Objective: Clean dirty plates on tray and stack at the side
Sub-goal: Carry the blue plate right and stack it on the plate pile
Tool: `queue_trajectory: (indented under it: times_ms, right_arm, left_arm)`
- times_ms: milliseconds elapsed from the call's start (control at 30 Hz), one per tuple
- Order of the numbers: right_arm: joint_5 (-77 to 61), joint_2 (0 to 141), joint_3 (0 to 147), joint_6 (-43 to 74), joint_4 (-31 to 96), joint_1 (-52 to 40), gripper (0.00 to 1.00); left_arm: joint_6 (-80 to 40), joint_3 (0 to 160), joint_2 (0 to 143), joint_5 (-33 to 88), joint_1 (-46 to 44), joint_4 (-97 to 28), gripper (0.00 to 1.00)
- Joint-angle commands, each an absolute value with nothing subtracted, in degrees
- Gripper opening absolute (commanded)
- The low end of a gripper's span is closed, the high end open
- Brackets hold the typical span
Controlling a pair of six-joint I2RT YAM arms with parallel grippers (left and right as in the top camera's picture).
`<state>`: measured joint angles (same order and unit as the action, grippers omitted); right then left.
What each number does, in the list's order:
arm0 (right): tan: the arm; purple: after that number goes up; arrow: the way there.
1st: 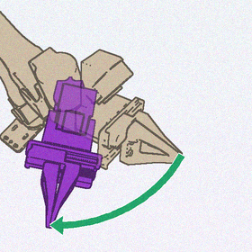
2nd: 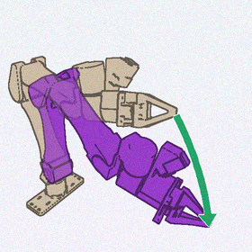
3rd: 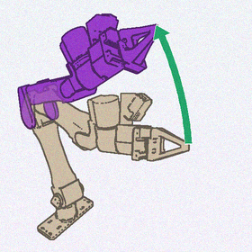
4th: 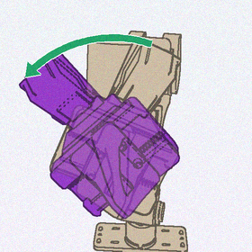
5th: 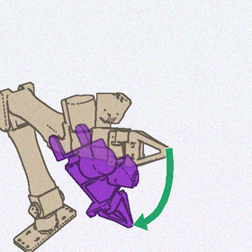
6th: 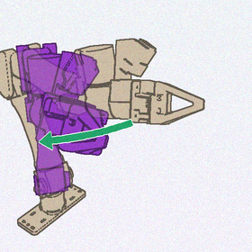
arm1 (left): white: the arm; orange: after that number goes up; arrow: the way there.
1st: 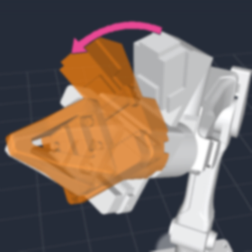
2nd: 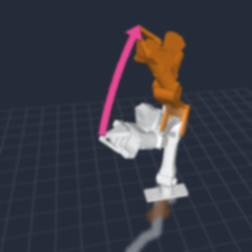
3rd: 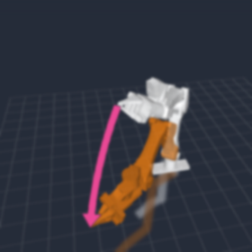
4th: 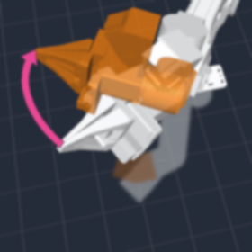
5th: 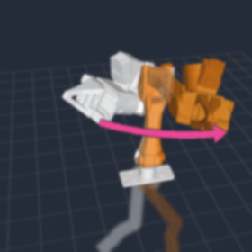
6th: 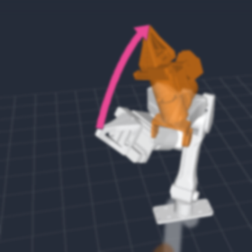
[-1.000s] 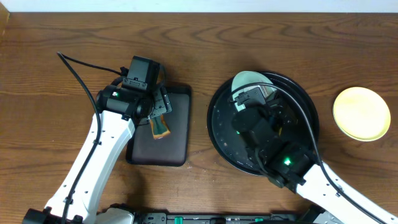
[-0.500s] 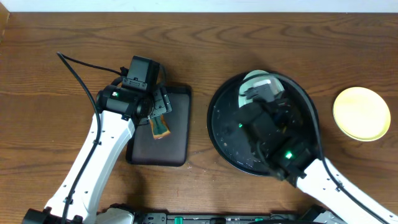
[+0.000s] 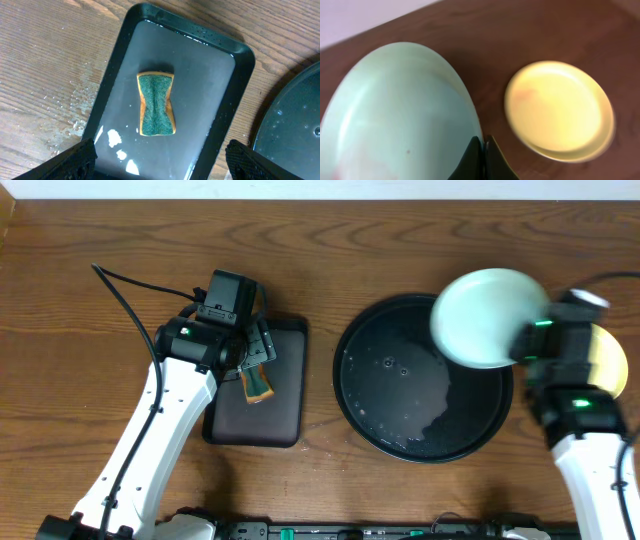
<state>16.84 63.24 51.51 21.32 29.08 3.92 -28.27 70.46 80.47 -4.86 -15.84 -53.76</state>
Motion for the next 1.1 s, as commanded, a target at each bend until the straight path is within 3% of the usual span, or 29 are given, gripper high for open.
queue_trajectory:
  times_ms: [0, 233, 500, 533, 600, 667, 833, 1067]
  right_arm:
    - [2.35, 64.64, 52.34, 26.28, 29.12, 16.71, 0.01]
    - [-1.41, 73.87, 52.34, 33.43, 28.45, 37.39, 0.01]
    - [-2.5, 86.39, 52.34, 31.92, 20.23, 45.78, 0.01]
    - [-4.93, 87.22, 52.34, 29.91, 18.94, 46.06, 0.08]
    - [-12.14, 87.61, 52.34, 25.5, 17.1, 45.98, 0.45]
    - [-17.54, 86.98, 52.36, 25.19, 15.46, 45.19, 0.56]
    - [-27.83, 81.38, 52.4, 23.46, 13.63, 39.81, 0.59]
    - [-33.26, 67.37, 52.4, 16.73, 16.34, 20.86, 0.59]
  left_arm:
    - [-28.23, 71.11, 80.58, -5.17, -15.7, -53.91, 0.84]
    - [-28.23, 71.11, 80.58, -5.17, -15.7, -53.89, 0.84]
    - [-28.23, 71.11, 80.58, -5.17, -15.7, -53.91, 0.84]
    - [-28.23, 71.11, 80.58, -5.17, -15.7, -53.91, 0.84]
    - [-28.23, 71.11, 80.58, -5.17, -15.7, -53.91, 0.84]
    - [-28.23, 71.11, 80.58, -5.17, -15.7, -53.91, 0.84]
    - [-28.23, 71.11, 80.58, -5.17, -15.7, -53.91, 0.84]
    - [-28.23, 71.11, 80.58, -5.17, -15.7, -53.91, 0.84]
